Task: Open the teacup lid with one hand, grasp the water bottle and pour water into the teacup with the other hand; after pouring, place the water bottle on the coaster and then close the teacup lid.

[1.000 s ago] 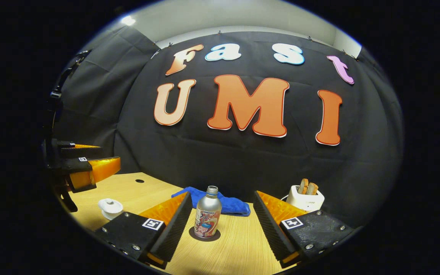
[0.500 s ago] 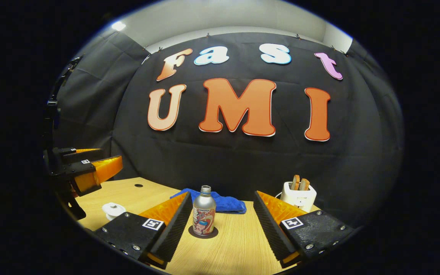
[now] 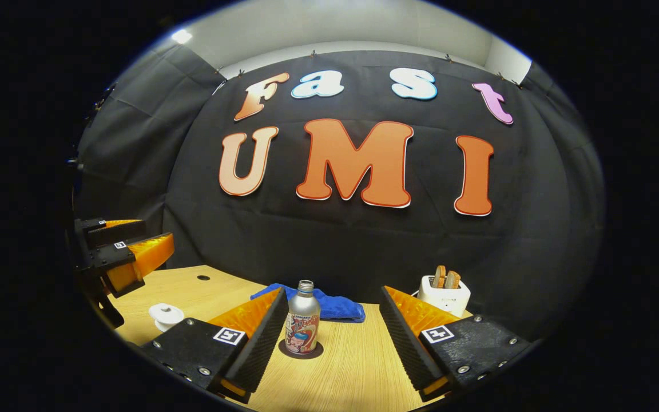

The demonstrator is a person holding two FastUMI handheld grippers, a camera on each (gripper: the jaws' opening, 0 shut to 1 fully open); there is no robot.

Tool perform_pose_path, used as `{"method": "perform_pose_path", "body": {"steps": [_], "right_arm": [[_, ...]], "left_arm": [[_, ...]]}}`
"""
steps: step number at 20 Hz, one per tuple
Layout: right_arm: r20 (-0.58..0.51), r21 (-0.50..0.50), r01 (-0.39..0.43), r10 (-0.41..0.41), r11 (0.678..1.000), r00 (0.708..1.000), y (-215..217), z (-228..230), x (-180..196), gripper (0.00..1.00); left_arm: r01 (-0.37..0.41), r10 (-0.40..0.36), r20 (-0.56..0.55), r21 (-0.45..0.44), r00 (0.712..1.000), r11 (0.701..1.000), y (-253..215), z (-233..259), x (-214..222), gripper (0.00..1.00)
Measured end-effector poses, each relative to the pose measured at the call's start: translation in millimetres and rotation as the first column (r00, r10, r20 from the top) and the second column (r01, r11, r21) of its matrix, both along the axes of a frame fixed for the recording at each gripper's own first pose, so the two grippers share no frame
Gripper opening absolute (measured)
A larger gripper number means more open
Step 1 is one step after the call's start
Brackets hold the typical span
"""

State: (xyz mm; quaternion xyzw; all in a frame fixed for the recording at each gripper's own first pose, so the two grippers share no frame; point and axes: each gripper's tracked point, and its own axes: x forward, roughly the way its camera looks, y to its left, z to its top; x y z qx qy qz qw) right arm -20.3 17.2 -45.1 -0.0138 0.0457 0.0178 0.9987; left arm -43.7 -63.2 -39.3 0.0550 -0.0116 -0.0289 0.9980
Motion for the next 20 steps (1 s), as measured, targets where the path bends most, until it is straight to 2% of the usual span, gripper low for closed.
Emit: {"method": "perform_pose_path", "body": {"steps": [9, 16, 20], "right_arm": [[0.003, -0.035, 0.023, -0.023, 0.999, 1.0, -0.1, -3.3, -3.3, 0.96], [0.009, -0.041, 0.022, -0.022, 0.999, 1.0, 5.3, -0.6, -2.2, 0.96], [0.01, -0.055, 0.029, -0.028, 0.998, 1.0, 2.6, 2.9, -1.7, 0.96]], "left_arm": [[-0.003, 0.003, -0.009, -0.045, 1.0, 0.999, 7.6, -4.7, -6.4, 1.0], [-0.012, 0.012, -0.015, -0.035, 1.0, 0.999, 14.3, -5.1, -10.8, 1.0], [-0.005, 0.004, -0.028, -0.058, 1.0, 0.998, 15.9, -4.3, -9.8, 1.0]]}}
